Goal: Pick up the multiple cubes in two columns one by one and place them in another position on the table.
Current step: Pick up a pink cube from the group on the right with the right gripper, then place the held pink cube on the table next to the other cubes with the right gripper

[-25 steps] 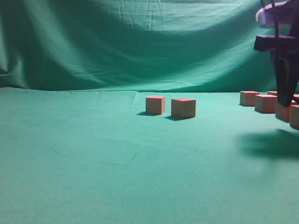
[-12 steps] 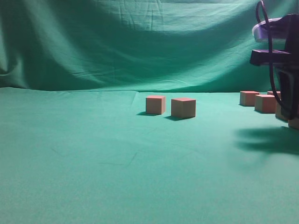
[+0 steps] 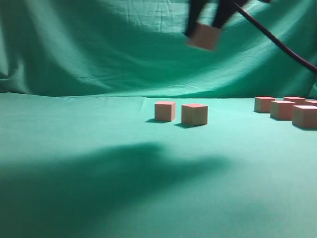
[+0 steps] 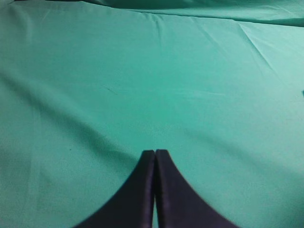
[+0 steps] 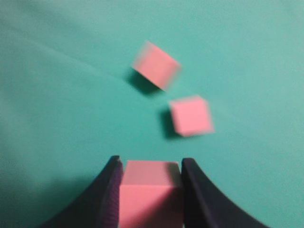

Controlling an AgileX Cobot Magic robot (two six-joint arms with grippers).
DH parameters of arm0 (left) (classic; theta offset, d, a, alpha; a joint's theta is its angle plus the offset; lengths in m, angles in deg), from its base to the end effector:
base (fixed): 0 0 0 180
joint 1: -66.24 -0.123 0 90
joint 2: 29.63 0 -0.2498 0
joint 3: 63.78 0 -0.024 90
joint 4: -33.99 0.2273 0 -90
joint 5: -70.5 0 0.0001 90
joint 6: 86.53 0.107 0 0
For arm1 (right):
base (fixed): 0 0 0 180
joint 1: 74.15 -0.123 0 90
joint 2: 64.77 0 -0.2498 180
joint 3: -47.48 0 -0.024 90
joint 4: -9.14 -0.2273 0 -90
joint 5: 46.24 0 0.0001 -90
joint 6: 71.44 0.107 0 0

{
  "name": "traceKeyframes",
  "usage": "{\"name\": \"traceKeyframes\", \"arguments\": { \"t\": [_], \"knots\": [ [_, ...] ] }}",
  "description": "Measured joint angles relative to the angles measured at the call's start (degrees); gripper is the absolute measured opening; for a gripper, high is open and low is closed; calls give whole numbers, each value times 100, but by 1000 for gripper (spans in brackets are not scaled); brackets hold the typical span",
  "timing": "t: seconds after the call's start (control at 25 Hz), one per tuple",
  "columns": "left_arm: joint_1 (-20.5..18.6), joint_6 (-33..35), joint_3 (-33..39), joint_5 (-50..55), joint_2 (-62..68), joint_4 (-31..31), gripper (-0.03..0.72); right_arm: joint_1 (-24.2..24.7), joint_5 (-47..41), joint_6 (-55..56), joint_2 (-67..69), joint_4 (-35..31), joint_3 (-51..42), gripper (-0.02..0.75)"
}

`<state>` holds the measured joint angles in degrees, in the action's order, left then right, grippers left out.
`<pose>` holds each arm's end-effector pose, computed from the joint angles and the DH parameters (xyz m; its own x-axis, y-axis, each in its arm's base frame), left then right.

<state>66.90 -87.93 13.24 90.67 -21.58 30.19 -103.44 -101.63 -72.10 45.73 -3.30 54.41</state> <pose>0.0802 -0.0034 0.1733 -0.2641 -0.0835 -0.9609 0.0107 0.9959 -0.0895 0.2985 0.1892 0.2291 -0.8661 -0.3584 -0.3484 -0.4437 0.8723 0.2054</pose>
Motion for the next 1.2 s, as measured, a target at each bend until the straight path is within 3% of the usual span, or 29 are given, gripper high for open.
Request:
{"name": "traceKeyframes", "arguments": {
  "t": [0.24,0.4,0.6,1.2],
  "knots": [
    [0,0,0,0,0,0,0,-1016,-769,651,947,745,1800,268],
    [0,0,0,0,0,0,0,-1209,-1414,998,1843,993,2941,268],
    [0,0,0,0,0,0,0,-1257,-1555,1429,2722,1041,3895,268],
    [0,0,0,0,0,0,0,-1266,-1227,1830,3391,1502,4127,268]
  ]
}}
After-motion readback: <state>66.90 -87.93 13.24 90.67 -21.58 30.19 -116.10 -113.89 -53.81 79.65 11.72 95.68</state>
